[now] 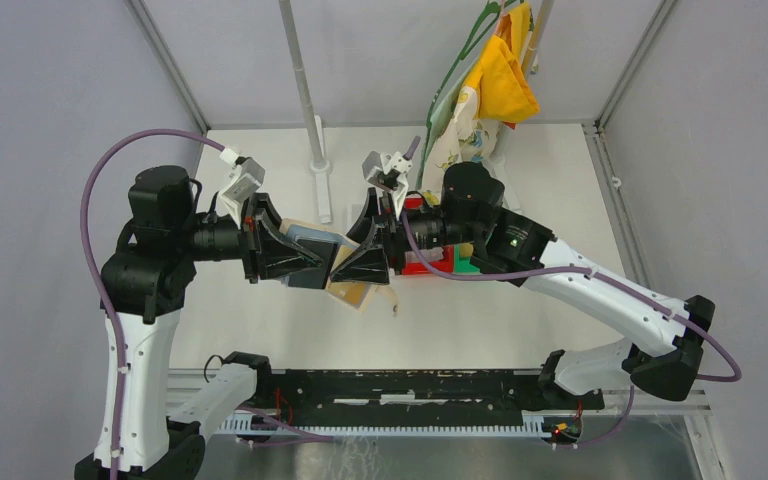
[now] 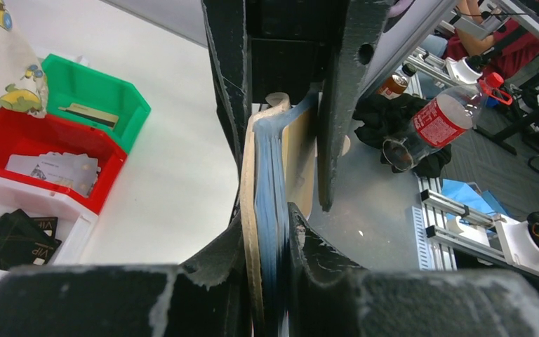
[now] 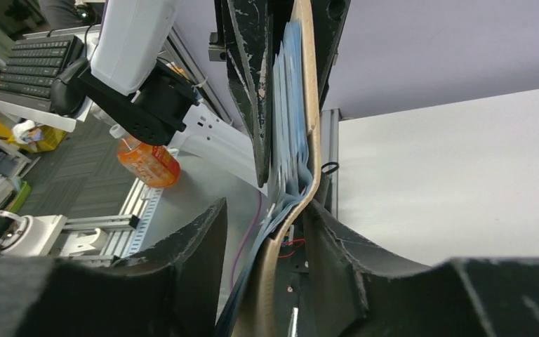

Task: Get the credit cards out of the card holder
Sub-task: Remove the credit card from the card holder.

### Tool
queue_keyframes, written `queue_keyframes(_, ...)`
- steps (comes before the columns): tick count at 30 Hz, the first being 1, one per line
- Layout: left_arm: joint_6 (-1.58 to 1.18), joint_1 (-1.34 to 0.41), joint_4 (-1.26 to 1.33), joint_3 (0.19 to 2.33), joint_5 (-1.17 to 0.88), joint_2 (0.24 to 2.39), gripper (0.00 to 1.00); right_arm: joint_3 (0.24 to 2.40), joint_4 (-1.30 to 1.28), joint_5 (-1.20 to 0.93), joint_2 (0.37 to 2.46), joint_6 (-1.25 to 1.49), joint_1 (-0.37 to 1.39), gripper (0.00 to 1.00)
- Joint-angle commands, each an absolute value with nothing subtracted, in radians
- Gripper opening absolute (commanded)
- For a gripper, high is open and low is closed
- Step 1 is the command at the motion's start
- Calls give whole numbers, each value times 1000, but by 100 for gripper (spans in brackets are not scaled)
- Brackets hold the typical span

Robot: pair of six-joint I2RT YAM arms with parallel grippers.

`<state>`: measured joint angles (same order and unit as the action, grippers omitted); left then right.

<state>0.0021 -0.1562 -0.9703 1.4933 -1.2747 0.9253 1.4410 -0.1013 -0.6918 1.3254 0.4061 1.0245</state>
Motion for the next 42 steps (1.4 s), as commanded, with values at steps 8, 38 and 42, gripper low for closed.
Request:
queue_keyframes(8, 62, -155, -1063, 1498, -1319, 951, 58, 1300, 180, -725, 1301, 512, 1036, 0)
queue_keyframes(38, -44, -155, -997, 1462, -1363, 933, 14, 1063, 548, -625, 1164, 710, 1035, 2)
queue_keyframes(42, -48, -156, -989, 1463, -1350, 935, 2, 1097, 520, -646, 1179, 697, 1035, 5)
